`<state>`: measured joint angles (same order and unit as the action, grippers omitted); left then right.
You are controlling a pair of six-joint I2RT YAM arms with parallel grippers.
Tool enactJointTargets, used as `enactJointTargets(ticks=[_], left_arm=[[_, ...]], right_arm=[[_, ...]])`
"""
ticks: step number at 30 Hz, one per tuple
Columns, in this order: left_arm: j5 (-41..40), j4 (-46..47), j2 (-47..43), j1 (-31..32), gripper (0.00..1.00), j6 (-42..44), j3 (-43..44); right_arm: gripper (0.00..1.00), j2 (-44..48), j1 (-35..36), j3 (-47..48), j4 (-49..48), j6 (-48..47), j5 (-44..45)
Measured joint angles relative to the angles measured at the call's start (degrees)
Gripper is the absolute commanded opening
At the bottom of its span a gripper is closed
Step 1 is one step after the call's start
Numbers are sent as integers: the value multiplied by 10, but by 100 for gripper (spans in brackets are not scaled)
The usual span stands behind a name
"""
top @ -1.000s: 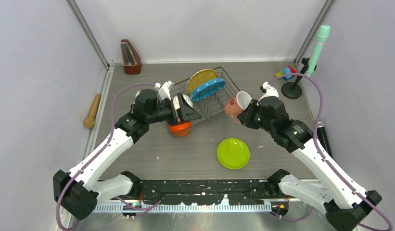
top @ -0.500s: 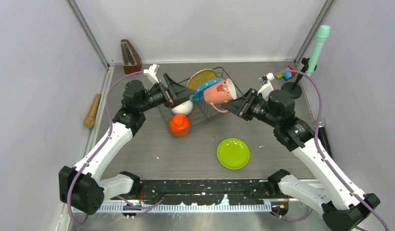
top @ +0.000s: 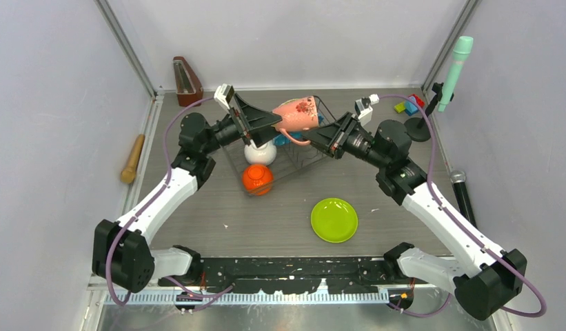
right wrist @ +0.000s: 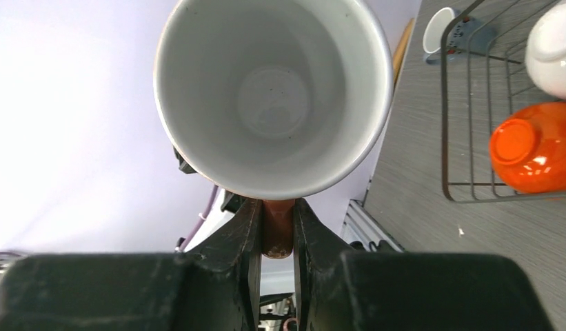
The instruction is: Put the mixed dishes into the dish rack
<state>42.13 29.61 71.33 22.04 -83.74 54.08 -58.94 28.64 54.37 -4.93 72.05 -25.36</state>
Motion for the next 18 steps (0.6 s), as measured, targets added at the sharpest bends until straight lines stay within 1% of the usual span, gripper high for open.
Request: enactJointTargets(ticks=[5, 11, 14, 18], left_arm=[[0, 24, 15, 5, 97, -27, 0], [-1, 40, 31, 8, 86, -48, 0], [-3, 42, 37, 8, 86, -57, 4], [-5, 43, 44, 11, 92, -62, 11]], right_arm=[[0, -12, 0, -4, -44, 30, -18], [0, -13, 0, -11, -62, 43, -24], [0, -15, -2, -14, -62, 44, -25], [0, -15, -2, -16, -58, 35, -28]])
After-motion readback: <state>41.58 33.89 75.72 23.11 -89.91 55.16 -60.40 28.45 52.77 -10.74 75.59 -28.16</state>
